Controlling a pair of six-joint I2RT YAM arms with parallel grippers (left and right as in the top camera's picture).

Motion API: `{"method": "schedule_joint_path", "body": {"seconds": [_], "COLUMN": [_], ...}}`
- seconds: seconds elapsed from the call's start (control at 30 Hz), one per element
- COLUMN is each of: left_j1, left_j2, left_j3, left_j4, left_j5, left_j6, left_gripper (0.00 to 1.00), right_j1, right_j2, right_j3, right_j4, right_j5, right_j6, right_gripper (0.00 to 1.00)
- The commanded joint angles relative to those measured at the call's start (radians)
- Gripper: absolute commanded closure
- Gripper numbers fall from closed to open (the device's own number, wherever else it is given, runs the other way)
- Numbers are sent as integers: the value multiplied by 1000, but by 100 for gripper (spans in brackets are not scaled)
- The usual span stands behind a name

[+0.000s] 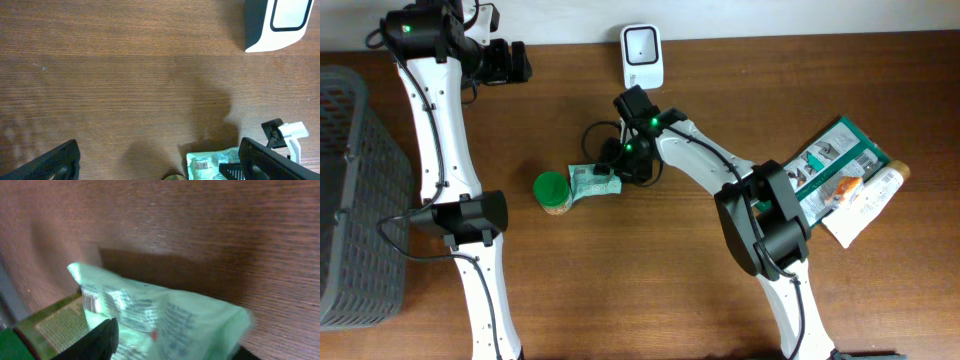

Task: Scan the item barcode
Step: 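Reach the right gripper to the mint-green packet and grasp it, then lift the mint-green packet with the right gripper to the scanner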

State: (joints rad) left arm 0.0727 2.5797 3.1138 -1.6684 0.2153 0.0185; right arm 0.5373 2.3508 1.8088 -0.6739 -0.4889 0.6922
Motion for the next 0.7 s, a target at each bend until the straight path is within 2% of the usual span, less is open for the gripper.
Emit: {"method": "schedule_joint_path", "body": {"seconds": [0.0, 0.07, 0.1, 0.27, 0.33, 0.53, 0.67], "left_j1": [0, 0, 0, 0, 0, 0, 0], "left_j2": [6, 6, 6, 6, 6, 6, 6], "left_j3": [16, 16, 16, 16, 16, 16, 16], "left_j4": [-2, -2, -2, -2, -2, -2, -2], "left_j5": [-3, -3, -3, -3, -3, -3, -3], "left_j6": [5, 5, 5, 5, 5, 5, 5], "left_gripper": [1, 1, 1, 1, 1, 1, 1], "right_j1": [5, 3, -3, -57, -109, -235, -323], "right_j2": [31, 31, 30, -1, -60, -271, -433], "right_j3": [-68, -67, -64, -62, -62, -62, -62], "right_j4": [-2, 11, 20, 28, 5, -116, -169], "right_j5": [37, 18, -16, -171, -244, -248, -233], "right_j6": [-16, -55, -92, -239, -346, -492, -525], "right_gripper": [74, 94, 96, 96, 96, 96, 96]}}
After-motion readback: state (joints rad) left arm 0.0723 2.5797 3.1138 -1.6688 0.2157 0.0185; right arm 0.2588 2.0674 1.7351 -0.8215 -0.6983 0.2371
